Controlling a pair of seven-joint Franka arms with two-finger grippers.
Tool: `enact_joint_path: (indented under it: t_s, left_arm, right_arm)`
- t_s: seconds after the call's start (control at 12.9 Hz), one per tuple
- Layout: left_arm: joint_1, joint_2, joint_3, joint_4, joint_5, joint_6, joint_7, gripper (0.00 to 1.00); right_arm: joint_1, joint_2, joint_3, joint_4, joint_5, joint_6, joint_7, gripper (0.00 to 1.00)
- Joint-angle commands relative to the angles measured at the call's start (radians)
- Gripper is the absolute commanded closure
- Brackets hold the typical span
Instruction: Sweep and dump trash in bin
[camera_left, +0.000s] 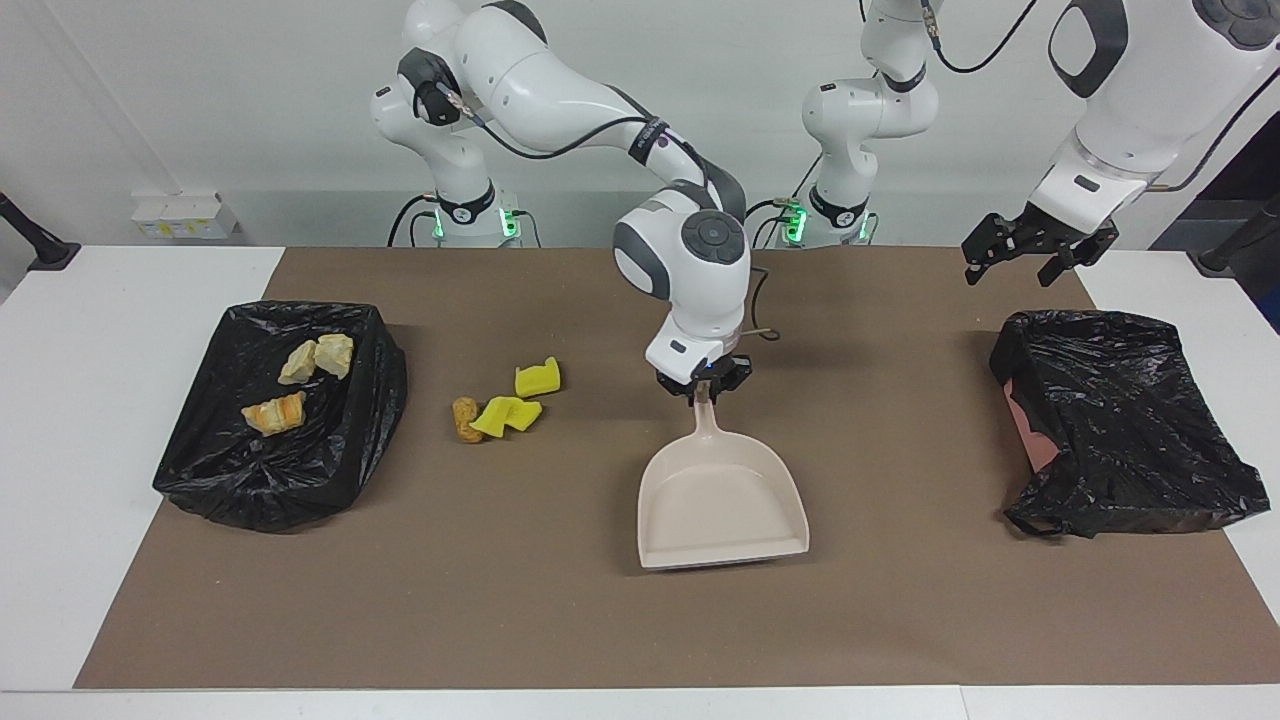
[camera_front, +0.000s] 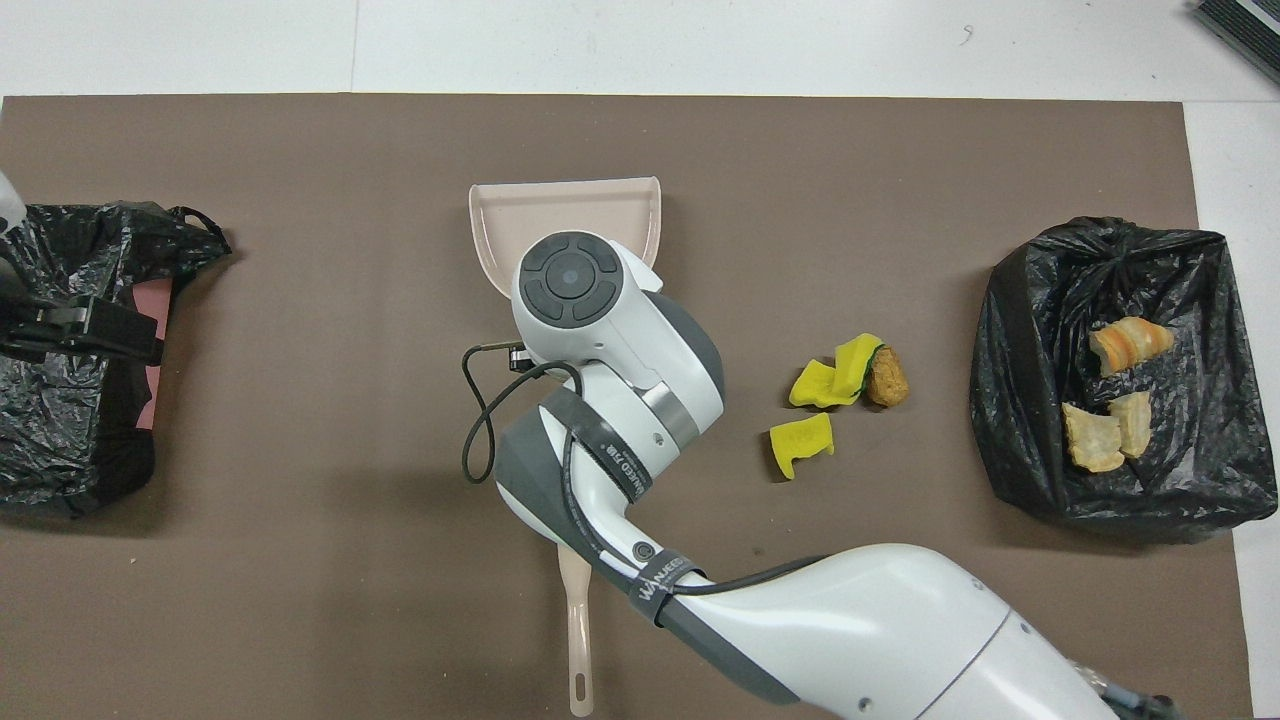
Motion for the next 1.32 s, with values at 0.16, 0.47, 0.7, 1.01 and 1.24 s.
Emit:
enact_joint_path:
  t_s: [0.16,0.47,0.7,1.01,1.24]
  left_arm:
    - [0.0,-0.001,0.005,0.007,0.008,0.006,0.016,0.0]
    - [-0.013,-0.008,0.0,-0.016,0.004,0.043,0.015,0.0]
    - [-0.048,0.0,-0.005,-0.04,0.002,0.063,0.012,0.0]
    - [-0.164,0.014,-0.003,-0.095,0.002,0.147,-0.001,0.0]
    - [-0.241,0.092,-0.005,-0.111,-0.008,0.224,-0.01,0.0]
  right_arm:
    - [-0.006,0.008,-0.001,-0.024,0.064,0.044,0.006,0.63]
    - [-0.006,-0.087,0.001,-0.036,0.072,-0.063,-0.017,0.0]
    - [-0.009,-0.203,0.001,-0.163,0.102,-0.083,-0.017,0.0]
    - [0.013,-0.403,0.002,-0.407,0.222,-0.076,-0.026,0.0]
    - [0.08,-0.541,0.002,-0.66,0.329,0.063,-0.006,0.0]
